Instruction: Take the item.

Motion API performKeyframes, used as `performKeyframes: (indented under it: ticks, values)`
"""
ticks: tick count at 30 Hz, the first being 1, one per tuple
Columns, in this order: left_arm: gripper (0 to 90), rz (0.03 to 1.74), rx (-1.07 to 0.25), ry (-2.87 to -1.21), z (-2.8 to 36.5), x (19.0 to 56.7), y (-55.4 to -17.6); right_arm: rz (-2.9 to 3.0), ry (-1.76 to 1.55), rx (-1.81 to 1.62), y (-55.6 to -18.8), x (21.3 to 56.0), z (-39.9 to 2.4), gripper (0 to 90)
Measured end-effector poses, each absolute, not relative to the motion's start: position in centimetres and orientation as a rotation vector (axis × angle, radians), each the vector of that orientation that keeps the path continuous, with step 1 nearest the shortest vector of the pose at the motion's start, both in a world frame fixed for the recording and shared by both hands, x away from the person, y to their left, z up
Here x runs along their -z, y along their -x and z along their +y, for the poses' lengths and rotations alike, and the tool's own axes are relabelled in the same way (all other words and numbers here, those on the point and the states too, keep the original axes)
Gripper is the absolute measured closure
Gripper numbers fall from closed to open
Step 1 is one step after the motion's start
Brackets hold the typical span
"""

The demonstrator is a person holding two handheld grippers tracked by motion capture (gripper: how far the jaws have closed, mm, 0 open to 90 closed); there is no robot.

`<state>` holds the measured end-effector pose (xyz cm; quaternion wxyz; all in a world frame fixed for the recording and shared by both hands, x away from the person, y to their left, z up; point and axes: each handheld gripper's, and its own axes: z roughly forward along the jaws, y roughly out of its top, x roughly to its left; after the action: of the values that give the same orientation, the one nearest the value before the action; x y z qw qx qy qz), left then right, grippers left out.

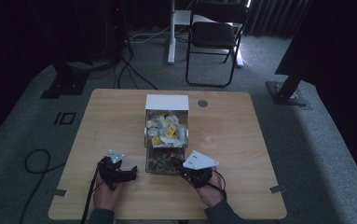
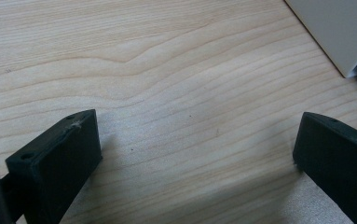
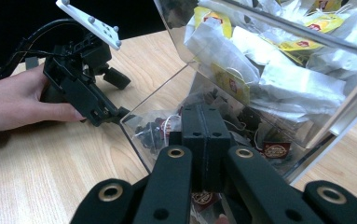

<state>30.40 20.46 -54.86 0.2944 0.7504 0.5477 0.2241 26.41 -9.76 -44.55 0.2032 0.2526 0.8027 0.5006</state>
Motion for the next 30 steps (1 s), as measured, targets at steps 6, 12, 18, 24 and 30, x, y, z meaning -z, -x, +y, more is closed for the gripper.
performKeyframes:
  ticks: [6, 12, 18, 24, 30]
  values:
    - [1.2, 1.458, -0.596, -1.998, 20.5, 54.9, -30.4, 2.226, -0.712, -1.393, -26.3, 44.3, -10.2, 90.0]
    - [1.2, 1.458, -0.597, -1.998, 20.5, 54.9, -30.4, 2.216, -0.716, -1.386, -26.2, 44.1, -10.7, 90.0]
    - [1.2, 1.458, -0.596, -1.997, 20.5, 54.9, -30.4, 2.202, -0.722, -1.378, -26.2, 43.9, -11.3, 90.0]
    - [1.2, 1.458, -0.596, -1.997, 20.5, 54.9, -30.4, 2.188, -0.732, -1.377, -26.2, 43.6, -11.9, 90.0]
    - [1.2, 1.458, -0.596, -1.998, 20.5, 54.9, -30.4, 2.169, -0.739, -1.374, -26.2, 43.3, -12.5, 90.0]
